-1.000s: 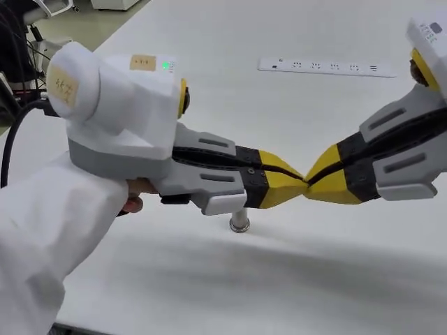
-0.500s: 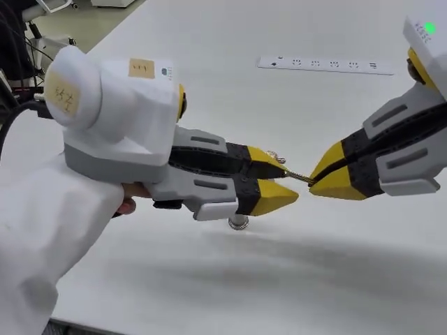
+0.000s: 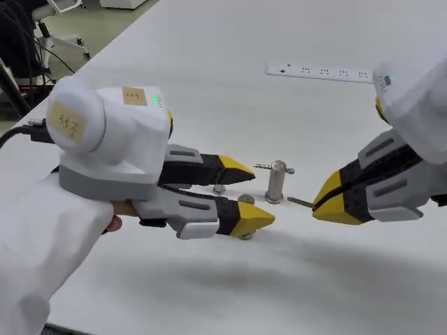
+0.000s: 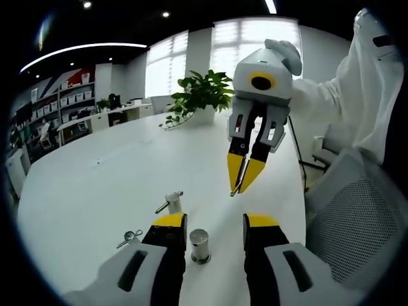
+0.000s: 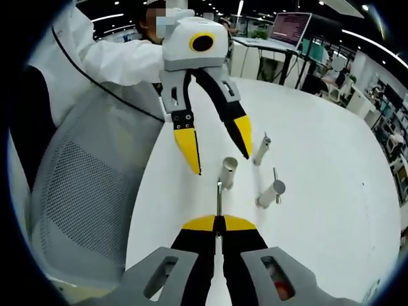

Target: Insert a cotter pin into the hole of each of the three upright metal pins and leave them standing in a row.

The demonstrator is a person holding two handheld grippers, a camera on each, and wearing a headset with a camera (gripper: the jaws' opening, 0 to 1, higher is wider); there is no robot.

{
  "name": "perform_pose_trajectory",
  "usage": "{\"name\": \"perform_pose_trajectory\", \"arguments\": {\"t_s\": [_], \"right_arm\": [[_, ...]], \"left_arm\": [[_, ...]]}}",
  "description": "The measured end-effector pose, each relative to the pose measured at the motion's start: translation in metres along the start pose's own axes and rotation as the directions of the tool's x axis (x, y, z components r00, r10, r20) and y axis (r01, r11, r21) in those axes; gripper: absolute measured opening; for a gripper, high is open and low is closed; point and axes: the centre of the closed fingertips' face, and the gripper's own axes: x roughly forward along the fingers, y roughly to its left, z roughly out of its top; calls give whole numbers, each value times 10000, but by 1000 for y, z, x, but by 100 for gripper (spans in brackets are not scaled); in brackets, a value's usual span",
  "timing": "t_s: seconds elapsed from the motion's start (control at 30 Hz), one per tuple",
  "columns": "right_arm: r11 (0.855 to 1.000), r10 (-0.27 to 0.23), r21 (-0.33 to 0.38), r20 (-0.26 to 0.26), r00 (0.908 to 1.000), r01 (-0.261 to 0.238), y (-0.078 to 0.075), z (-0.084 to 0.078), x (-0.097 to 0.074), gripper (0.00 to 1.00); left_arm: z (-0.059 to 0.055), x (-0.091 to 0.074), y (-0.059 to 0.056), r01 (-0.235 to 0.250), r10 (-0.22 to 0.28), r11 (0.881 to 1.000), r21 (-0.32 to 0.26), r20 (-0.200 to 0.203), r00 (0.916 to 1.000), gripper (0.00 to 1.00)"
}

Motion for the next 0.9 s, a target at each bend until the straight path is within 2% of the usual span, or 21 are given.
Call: {"name": "perform_pose_trajectory", "arguments": {"t_s": [0.2,0.3,0.6,0.73,0.9], "right_arm": [[9999,63,138,-378,9993,-58,-2,-1,13,0],[9998,116,151,-495,9987,-109,-6,-1,20,0],[9994,297,178,-777,9965,-284,-12,1,35,0],[9994,288,205,-777,9966,-273,-15,3,37,0],[9992,368,202,-861,9956,-352,-14,3,40,0]], "left_arm": [[-17,1,10,-137,129,9992,-373,-220,9997,29],[-21,1,14,-175,162,9987,-478,-270,9995,25],[-23,2,18,-66,57,9978,-657,-146,9999,11],[-20,0,18,8,-6,9970,-769,18,10000,10],[-20,0,17,66,-67,9973,-729,-5,10000,10]]}}
